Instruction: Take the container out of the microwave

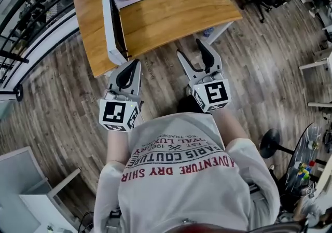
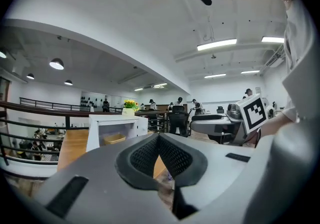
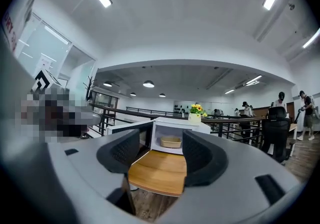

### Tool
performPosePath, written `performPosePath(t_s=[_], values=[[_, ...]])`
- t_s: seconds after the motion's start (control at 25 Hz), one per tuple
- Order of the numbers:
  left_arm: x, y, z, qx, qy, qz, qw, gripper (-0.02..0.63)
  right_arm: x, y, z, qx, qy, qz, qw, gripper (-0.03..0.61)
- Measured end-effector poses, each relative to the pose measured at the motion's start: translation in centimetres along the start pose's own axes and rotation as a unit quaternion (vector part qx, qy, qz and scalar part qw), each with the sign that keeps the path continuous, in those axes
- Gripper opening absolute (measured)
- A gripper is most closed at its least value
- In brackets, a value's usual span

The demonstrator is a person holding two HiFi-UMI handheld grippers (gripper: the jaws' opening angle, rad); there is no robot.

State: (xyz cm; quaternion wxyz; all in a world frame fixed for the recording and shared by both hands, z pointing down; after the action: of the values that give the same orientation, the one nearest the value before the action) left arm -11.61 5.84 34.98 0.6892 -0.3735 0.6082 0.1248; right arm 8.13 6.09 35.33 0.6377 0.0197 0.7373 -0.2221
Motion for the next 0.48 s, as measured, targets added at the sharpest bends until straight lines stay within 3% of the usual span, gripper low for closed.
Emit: performPosePath(t_s=[0.2,0.48], values=[[2.7,-6.2,1.8,0.043,0.016,-0.008,0.9989,0.014,0.5,-4.2,6.8,0.063,0.003,-0.01,0.998,0.268],[5.0,-13.6,3.5,0.109,0.039,-0.004,0.9932,0.014,1.4,-8.5,14.3,0.129,0.053,-0.001,0.99,0.267]])
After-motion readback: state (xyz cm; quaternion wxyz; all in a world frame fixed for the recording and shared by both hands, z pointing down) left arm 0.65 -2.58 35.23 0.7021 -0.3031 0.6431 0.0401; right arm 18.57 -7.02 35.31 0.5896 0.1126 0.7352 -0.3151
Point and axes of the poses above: the fingertips, and each gripper's own axes: y backward along the fingers, z to its right, x out of its top, the point moved 5 cm from there along y, backward along the fingers, and after that the axes turned 14 degrees about -z, right-handed, at the moved point
